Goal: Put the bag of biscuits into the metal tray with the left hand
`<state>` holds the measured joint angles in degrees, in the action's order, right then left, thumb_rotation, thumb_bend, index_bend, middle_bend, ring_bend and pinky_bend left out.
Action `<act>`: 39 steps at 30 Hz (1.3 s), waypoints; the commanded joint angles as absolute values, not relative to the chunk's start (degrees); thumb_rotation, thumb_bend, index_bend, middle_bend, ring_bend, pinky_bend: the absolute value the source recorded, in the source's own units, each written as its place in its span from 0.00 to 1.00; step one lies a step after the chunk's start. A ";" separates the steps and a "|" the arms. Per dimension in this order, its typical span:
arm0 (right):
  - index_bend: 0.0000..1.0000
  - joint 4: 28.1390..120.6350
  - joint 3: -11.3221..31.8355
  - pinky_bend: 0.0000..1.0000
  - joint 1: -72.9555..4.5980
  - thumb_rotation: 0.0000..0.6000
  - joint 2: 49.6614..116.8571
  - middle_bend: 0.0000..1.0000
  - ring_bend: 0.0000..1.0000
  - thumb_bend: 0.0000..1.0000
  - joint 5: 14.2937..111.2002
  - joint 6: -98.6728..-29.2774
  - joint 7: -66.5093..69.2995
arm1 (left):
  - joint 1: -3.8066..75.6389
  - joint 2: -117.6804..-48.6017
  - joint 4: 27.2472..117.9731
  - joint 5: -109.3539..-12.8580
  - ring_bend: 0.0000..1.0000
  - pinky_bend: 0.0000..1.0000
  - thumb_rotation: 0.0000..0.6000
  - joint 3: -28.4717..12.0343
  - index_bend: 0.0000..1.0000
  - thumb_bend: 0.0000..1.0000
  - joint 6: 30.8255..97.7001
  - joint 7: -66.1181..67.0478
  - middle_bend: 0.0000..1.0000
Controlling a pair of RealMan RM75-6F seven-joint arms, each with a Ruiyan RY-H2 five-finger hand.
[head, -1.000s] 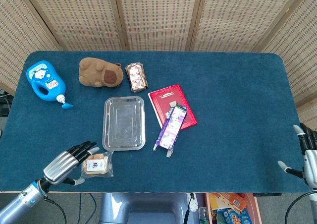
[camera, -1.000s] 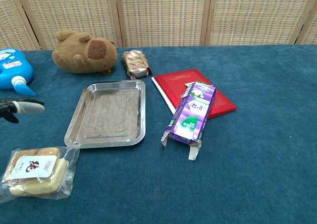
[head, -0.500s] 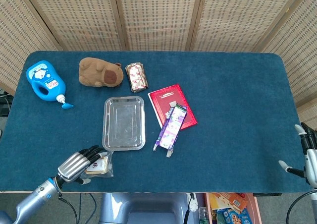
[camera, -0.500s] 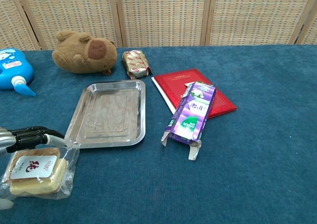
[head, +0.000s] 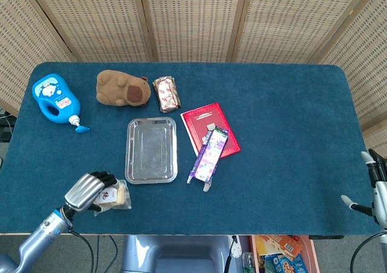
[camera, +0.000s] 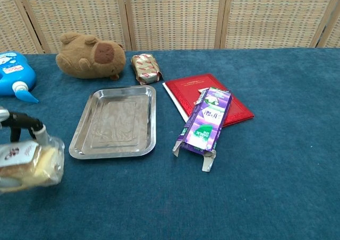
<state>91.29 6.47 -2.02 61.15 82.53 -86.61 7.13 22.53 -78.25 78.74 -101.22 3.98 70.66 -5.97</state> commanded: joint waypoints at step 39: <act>0.00 90.68 7.23 0.00 -2.12 1.00 60.42 0.00 0.00 0.00 80.97 -85.58 9.65 | 31.67 -68.96 93.84 -70.48 0.00 0.00 1.00 -13.40 0.00 0.00 64.65 7.34 0.00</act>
<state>90.51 7.31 -2.21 60.51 80.79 -85.41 9.59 38.73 -77.11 86.96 -69.78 -13.83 56.35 7.21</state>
